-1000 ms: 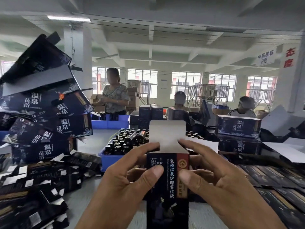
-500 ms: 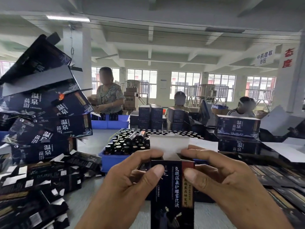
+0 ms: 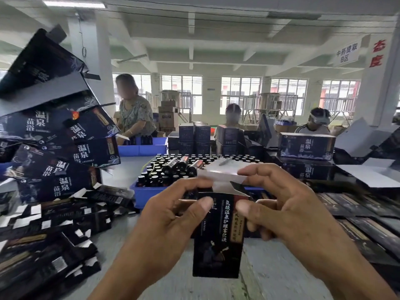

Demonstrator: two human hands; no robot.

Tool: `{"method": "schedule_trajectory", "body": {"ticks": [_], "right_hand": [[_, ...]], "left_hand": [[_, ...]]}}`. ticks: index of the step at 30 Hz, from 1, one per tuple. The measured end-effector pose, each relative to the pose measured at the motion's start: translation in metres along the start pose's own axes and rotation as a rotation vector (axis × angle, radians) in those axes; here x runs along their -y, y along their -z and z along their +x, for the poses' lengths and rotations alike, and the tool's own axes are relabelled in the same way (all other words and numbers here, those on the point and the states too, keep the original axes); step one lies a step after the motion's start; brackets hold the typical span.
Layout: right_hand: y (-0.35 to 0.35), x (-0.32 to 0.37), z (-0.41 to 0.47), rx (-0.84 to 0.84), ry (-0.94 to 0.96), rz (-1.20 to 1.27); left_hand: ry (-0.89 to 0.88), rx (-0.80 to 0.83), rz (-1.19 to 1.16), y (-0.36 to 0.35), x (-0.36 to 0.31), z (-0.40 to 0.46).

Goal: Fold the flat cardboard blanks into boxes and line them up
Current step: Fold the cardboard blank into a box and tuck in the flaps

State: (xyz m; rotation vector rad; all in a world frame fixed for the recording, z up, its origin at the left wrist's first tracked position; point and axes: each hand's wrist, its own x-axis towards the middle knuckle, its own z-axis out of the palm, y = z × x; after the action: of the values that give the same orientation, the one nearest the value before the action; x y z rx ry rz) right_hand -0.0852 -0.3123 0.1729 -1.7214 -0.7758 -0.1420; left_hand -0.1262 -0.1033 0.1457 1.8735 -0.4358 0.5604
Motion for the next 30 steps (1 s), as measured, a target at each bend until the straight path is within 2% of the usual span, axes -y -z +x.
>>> {"method": "schedule_trajectory", "body": {"ticks": [6,18,30], "right_hand": [[-0.002,0.005,-0.001,0.024,-0.089,0.221],[-0.005,-0.002,-0.001,-0.071,-0.036,0.212],[-0.004,0.000,-0.003,-0.069,-0.012,0.145]], "left_hand": [[0.016,-0.020,-0.027,0.000,-0.004,-0.001],[0.061,-0.088,-0.184,-0.005,-0.004,-0.001],[0.003,-0.076,-0.156,-0.013,-0.001,-0.002]]}}
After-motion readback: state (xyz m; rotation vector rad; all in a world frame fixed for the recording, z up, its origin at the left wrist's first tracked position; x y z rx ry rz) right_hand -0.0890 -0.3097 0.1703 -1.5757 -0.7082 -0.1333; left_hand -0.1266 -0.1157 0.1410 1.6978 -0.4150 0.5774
